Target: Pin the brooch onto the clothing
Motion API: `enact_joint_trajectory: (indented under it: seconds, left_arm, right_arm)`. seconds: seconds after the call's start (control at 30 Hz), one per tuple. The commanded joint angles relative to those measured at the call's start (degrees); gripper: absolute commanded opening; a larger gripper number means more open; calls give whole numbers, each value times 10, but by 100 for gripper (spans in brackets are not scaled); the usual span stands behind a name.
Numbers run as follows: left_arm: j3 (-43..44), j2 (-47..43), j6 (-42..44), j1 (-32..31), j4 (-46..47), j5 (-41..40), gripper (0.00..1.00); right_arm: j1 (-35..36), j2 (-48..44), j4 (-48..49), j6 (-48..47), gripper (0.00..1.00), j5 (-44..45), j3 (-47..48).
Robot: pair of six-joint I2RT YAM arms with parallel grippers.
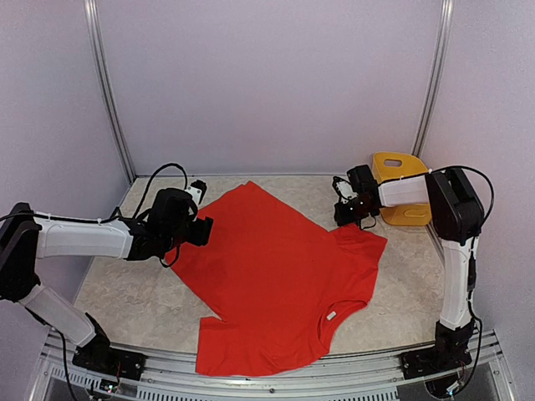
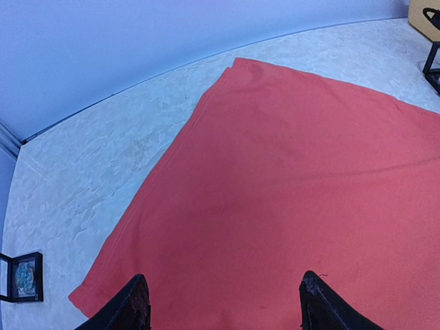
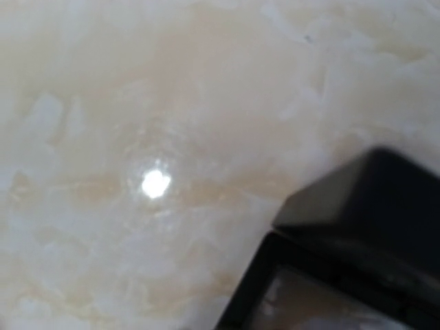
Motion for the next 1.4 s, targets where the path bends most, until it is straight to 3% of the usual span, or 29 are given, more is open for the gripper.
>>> enact_joint_trajectory:
  seconds: [0.0, 0.33, 0.6, 1.0, 1.37]
  left_arm:
    - [19, 13, 6, -4, -7, -2, 70]
    - [18, 11, 7, -4, -10, -1, 70]
    - [17, 10, 8, -4, -9, -3, 70]
    - [17, 9, 6, -4, -14, -7, 70]
    - [18, 9, 7, -4, -11, -5, 70]
  right_arm:
    - [7, -31, -37, -7, 23, 20, -8]
    - [7, -34, -43, -7, 0, 20, 2]
    - [6, -26, -45, -12, 0, 20, 18]
    - [-11, 68, -58, 22, 0, 36, 150]
    - [-11, -20, -47, 26, 0, 4, 79]
